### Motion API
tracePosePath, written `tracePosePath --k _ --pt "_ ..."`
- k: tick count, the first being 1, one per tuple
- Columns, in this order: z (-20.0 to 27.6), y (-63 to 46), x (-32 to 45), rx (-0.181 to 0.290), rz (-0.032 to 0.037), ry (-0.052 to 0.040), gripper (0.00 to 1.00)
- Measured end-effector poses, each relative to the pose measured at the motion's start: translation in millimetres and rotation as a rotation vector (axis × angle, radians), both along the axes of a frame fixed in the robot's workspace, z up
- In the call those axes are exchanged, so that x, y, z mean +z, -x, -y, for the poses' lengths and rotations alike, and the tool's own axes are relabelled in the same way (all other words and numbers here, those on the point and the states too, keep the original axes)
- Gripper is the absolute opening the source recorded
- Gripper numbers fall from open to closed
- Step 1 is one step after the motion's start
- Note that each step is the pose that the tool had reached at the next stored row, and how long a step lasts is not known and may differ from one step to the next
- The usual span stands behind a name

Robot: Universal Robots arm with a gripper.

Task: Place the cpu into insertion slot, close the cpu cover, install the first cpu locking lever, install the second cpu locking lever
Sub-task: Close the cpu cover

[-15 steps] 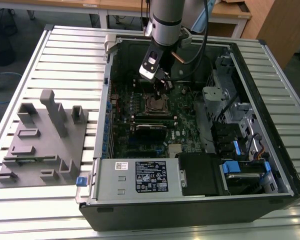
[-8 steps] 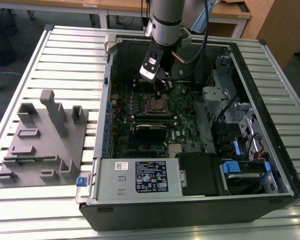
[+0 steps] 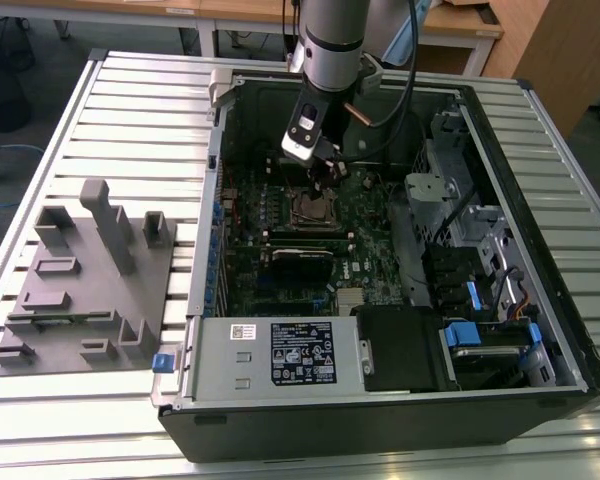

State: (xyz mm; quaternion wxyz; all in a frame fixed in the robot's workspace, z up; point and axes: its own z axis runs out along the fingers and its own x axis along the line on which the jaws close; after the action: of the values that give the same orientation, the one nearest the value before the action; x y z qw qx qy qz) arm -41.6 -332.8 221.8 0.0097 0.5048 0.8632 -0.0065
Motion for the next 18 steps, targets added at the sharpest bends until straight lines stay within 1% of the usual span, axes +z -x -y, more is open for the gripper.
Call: tracePosePath --k 8,18 --pt "0.0 0.0 0.0 0.010 0.0000 -0.0001 0.10" --pt "0.0 0.0 0.0 0.011 0.0000 -0.0001 0.10"
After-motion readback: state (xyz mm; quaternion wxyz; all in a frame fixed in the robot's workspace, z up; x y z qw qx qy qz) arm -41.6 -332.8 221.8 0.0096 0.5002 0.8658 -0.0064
